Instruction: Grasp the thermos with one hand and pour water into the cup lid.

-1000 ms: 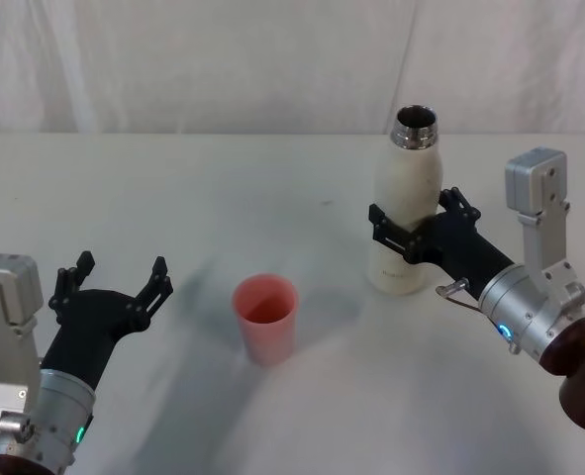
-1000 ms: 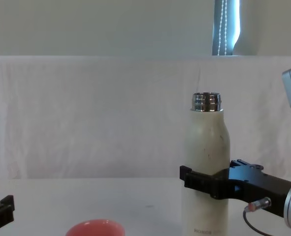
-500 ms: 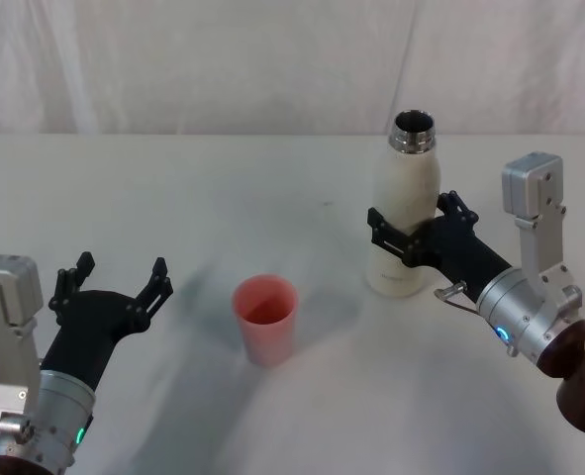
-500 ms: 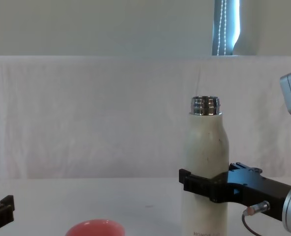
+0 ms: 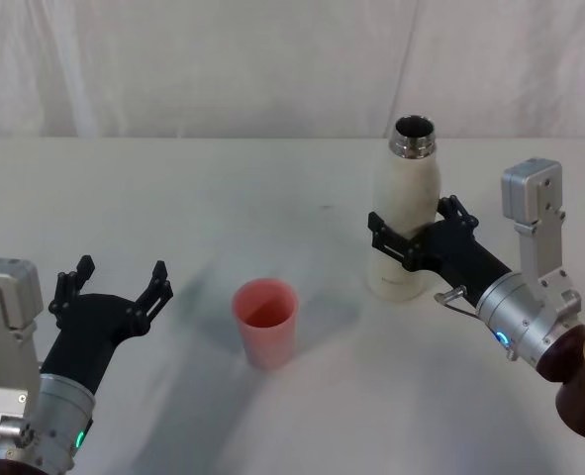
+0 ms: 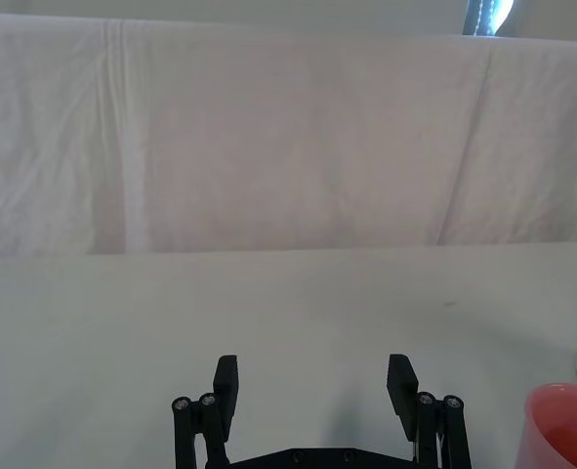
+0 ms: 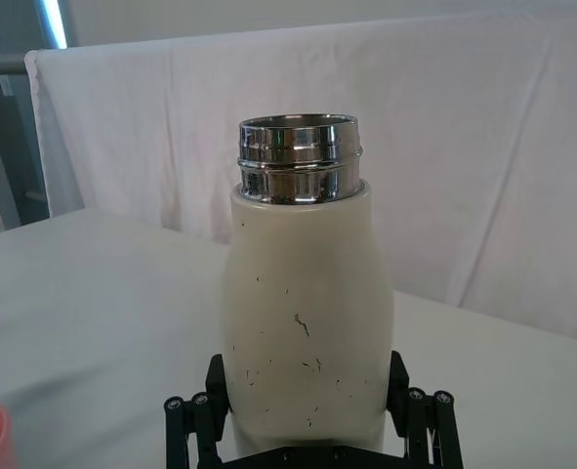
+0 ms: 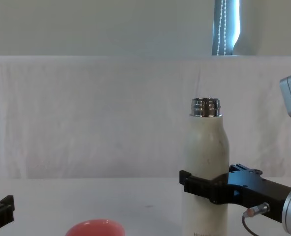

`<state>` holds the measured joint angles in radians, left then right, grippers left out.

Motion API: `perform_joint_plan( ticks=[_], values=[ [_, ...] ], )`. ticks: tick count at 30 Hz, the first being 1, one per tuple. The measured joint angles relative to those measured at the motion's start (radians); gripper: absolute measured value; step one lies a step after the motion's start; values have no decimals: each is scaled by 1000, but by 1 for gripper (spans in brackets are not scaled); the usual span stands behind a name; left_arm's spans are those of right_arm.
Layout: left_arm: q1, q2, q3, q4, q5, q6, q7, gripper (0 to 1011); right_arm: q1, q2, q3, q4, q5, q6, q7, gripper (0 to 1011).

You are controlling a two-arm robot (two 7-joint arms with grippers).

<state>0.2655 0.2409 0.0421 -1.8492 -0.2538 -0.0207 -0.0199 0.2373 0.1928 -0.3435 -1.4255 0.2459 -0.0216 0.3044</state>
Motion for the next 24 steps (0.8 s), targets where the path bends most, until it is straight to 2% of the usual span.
perform_joint_plan(
  ticks=[24],
  values=[
    [0, 0, 0, 0, 0, 0, 0, 1001, 5, -1, 2, 12, -1, -1, 0, 959]
  ],
)
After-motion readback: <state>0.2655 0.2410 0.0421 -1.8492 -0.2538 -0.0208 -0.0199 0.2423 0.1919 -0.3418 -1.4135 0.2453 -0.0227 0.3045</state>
